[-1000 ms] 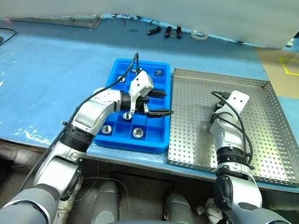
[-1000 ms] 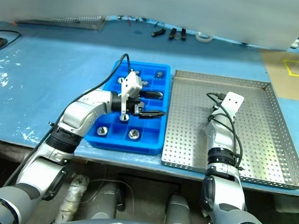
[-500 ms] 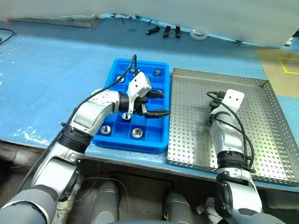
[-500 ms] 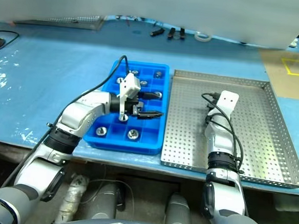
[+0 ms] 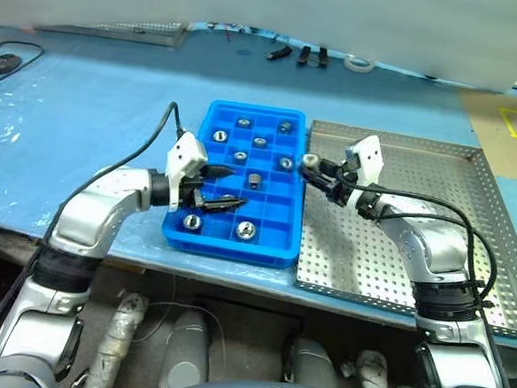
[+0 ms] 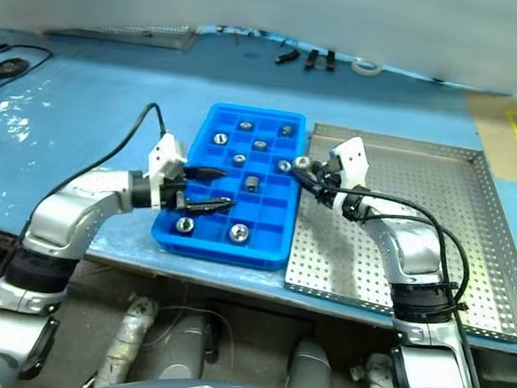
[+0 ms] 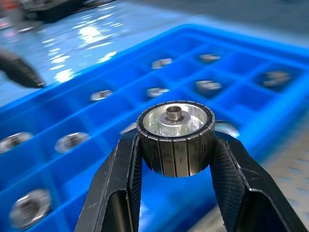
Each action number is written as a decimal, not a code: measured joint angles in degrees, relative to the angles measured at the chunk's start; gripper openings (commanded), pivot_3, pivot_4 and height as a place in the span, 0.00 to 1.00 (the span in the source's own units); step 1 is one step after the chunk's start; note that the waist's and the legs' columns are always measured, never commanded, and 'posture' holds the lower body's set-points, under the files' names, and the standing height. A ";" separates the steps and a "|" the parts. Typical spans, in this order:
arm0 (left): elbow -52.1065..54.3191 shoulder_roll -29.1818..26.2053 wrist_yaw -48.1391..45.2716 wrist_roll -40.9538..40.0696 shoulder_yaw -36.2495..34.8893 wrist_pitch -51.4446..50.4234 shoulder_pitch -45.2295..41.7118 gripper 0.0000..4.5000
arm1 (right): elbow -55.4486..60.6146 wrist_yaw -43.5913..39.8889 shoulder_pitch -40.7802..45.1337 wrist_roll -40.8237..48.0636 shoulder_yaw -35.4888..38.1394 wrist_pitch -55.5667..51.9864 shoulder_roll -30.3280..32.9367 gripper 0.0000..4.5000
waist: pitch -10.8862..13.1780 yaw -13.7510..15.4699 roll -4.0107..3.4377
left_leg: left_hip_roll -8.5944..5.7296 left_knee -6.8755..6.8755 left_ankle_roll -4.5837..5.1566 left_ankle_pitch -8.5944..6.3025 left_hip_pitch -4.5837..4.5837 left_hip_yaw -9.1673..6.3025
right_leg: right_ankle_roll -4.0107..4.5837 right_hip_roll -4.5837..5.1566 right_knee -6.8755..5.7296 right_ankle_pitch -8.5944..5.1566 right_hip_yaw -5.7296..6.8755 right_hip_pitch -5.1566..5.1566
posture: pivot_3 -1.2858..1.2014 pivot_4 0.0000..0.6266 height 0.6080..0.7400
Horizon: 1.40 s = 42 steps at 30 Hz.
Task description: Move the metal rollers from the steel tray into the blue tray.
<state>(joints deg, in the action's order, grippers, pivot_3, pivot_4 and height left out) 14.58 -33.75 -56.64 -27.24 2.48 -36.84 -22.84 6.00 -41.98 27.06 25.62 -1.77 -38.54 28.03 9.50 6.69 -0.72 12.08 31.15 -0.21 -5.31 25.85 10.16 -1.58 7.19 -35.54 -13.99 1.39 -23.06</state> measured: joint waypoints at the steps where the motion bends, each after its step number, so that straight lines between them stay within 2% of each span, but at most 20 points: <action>1: 2.00 -0.41 0.41 -0.92 -0.33 -1.12 1.69 0.88 | -0.03 -1.76 0.07 0.39 -0.68 -0.55 0.62 0.37 | 0.00 0.63 0.00 | 0.00 -0.01 -0.01 0.00 -0.01 0.00 | 0.00 0.01 0.00 0.00 0.00 0.00 | 0.62 0.24 1.00; 4: 7.05 -1.38 2.13 -3.35 -1.05 -4.08 6.03 0.88 | -0.04 -5.70 0.16 1.47 -2.03 -2.17 1.68 0.37 | 0.00 2.05 0.00 | 0.01 -0.05 -0.05 0.03 -0.05 -0.02 | 0.00 0.00 -0.03 0.00 0.00 0.00 | 0.63 0.24 1.00; 8: 10.75 -1.82 4.22 -5.46 -1.43 -6.19 8.29 0.88 | 0.35 -7.01 -1.48 1.21 -3.74 -2.74 2.52 0.37 | 0.00 3.74 0.00 | 0.01 -0.10 -0.12 0.07 -0.06 -0.05 | 0.00 0.00 -0.05 0.00 -0.02 0.04 | 0.63 0.24 1.00; 14: 10.99 -1.82 5.81 -5.85 -1.49 -6.21 8.11 0.88 | 0.37 -6.21 -2.54 -0.14 -4.02 -2.71 3.54 0.37 | 0.00 3.97 0.00 | -0.03 -0.10 -0.17 0.10 -0.11 -0.06 | -0.02 0.00 -0.08 0.01 -0.05 0.03 | 0.62 0.24 1.00; 21: 8.82 -1.80 5.37 -5.74 -0.16 -5.75 5.30 0.88 | 1.75 -4.72 -3.56 -0.42 -2.19 -1.99 4.06 0.89 | 0.00 3.72 0.00 | -0.06 -0.09 -0.18 0.10 -0.12 -0.06 | -0.03 0.00 -0.08 0.01 -0.06 0.04 | 0.59 0.24 1.00; 27: 5.35 -1.68 4.40 -5.12 0.83 -4.22 1.98 0.88 | 2.77 -2.66 -4.97 -0.39 0.12 -2.15 4.12 0.89 | 0.00 3.37 0.00 | -0.05 -0.09 -0.22 0.13 -0.16 -0.06 | -0.03 -0.02 -0.13 0.01 -0.08 0.02 | 0.57 0.24 1.00; 31: -0.33 1.30 5.16 -2.94 1.37 -0.67 -2.73 0.88 | 3.22 -1.50 -4.84 0.51 3.86 -1.80 4.13 0.89 | -0.01 3.33 0.00 | -0.06 -0.06 -0.23 0.14 -0.15 -0.05 | -0.03 -0.01 -0.15 0.02 -0.11 0.04 | 0.55 0.24 1.00; 37: -14.56 5.38 4.78 1.84 1.81 7.75 -12.89 0.88 | 3.12 0.93 -4.62 2.22 12.93 0.42 5.30 0.89 | -0.02 2.65 0.01 | -0.11 0.05 -0.37 0.24 -0.12 -0.05 | -0.06 0.00 -0.14 0.04 -0.13 0.07 | 0.51 0.24 1.00; 42: -23.48 8.58 1.87 4.99 4.44 12.38 -14.23 0.88 | 5.39 3.54 -13.06 3.14 19.55 1.27 5.57 0.89 | -0.03 1.40 0.03 | -0.10 0.06 -0.21 0.15 0.00 -0.03 | -0.06 -0.01 -0.09 0.03 -0.13 0.00 | 0.47 0.24 1.00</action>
<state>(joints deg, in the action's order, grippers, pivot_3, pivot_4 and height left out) -8.90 -25.17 -54.77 -22.24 6.91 -24.46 -37.07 11.39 -38.43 14.00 28.76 17.78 -37.27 33.60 9.46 8.09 -0.69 11.98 31.21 -0.42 -5.16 25.84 10.13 -1.63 7.18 -35.62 -13.95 1.26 -23.06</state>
